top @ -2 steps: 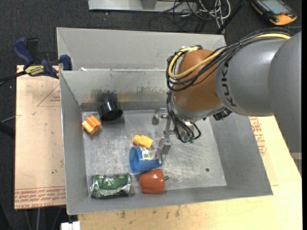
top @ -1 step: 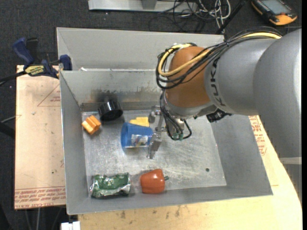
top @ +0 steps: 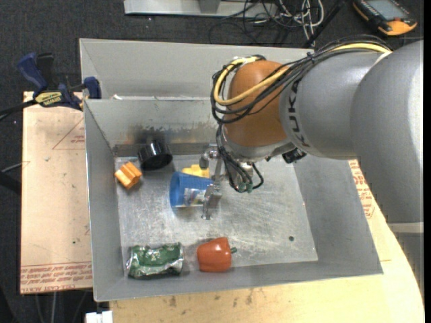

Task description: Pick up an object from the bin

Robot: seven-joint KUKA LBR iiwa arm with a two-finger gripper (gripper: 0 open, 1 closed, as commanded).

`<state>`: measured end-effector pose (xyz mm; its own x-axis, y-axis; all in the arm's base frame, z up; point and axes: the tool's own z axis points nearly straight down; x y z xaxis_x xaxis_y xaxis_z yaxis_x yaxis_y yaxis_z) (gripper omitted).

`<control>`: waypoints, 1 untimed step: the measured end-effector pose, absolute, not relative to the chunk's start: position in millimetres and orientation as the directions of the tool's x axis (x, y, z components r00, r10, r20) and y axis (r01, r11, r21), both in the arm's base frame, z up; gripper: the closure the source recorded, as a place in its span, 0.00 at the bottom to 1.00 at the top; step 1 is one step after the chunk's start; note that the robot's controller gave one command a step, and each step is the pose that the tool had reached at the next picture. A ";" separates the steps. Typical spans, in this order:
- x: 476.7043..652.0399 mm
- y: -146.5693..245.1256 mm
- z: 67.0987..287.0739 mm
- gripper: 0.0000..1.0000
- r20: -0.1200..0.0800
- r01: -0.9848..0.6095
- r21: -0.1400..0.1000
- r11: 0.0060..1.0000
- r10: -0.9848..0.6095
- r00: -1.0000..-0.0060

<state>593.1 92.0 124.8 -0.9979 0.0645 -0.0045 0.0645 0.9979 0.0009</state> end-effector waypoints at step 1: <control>613.5 93.5 91.6 0.00 -0.004 0.119 0.003 0.993 0.119 -0.993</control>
Offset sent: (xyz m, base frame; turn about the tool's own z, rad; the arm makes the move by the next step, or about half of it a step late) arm 0.0287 0.0055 -0.0548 0.1073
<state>613.5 93.5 91.6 -0.9929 0.1191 -0.0042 0.1190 0.9929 0.0026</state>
